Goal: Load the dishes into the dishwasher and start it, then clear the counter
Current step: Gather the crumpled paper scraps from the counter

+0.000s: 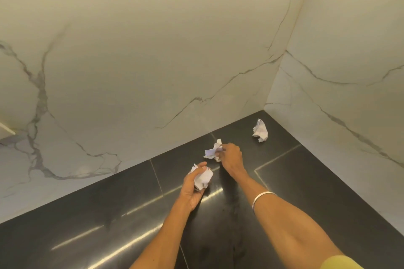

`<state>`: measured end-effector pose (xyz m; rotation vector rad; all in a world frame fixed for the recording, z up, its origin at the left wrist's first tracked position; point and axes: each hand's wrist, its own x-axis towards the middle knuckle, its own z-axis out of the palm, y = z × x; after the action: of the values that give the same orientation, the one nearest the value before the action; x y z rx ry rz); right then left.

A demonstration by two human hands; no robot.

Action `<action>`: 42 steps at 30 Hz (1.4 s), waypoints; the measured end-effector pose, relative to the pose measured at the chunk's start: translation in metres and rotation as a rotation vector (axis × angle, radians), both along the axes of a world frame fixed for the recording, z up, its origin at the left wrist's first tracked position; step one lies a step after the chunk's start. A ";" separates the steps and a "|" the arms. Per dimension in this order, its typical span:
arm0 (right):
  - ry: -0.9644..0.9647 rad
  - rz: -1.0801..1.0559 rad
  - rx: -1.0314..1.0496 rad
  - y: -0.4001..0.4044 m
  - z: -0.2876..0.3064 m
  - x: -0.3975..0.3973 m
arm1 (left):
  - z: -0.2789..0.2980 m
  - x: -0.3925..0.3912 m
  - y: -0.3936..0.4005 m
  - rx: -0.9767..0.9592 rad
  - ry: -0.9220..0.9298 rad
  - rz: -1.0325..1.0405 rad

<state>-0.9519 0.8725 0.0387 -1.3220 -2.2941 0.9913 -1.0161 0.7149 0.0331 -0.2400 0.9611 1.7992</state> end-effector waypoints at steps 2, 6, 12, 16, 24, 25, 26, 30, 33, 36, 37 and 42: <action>0.063 -0.006 -0.006 -0.006 -0.001 0.012 | 0.001 0.002 -0.001 0.015 0.008 0.004; 0.189 -0.058 0.059 -0.020 -0.002 0.028 | 0.007 0.010 -0.006 0.020 0.022 0.018; 0.112 0.199 0.197 -0.069 0.020 0.048 | 0.015 0.024 -0.016 0.062 0.034 0.023; 0.102 0.314 0.210 -0.106 0.026 0.061 | 0.016 0.029 -0.029 0.071 0.054 0.012; -0.073 0.497 0.434 -0.137 0.042 0.078 | 0.012 0.037 -0.039 -0.144 0.059 0.110; -0.103 0.511 0.440 -0.141 0.044 0.078 | 0.013 0.037 -0.039 -0.144 0.038 0.128; -0.132 0.517 0.433 -0.143 0.043 0.077 | 0.013 0.036 -0.040 -0.118 0.011 0.140; -0.219 0.488 0.405 -0.153 0.030 0.075 | 0.010 0.029 -0.048 0.003 -0.135 0.172; -0.278 0.496 0.392 -0.161 0.026 0.065 | 0.006 0.029 -0.050 0.029 -0.113 0.125; -0.245 0.486 0.408 -0.168 0.026 0.053 | 0.012 0.033 -0.053 0.018 -0.043 0.061; -0.202 0.462 0.385 -0.169 0.025 0.051 | 0.013 0.033 -0.051 0.008 -0.027 0.036; 0.071 0.317 0.075 -0.157 0.025 0.043 | 0.017 0.025 -0.036 -0.089 0.018 0.027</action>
<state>-0.9092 0.7155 0.0639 -0.8957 -2.5077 1.0152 -0.9915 0.6785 0.0504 -0.2944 1.0567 1.7874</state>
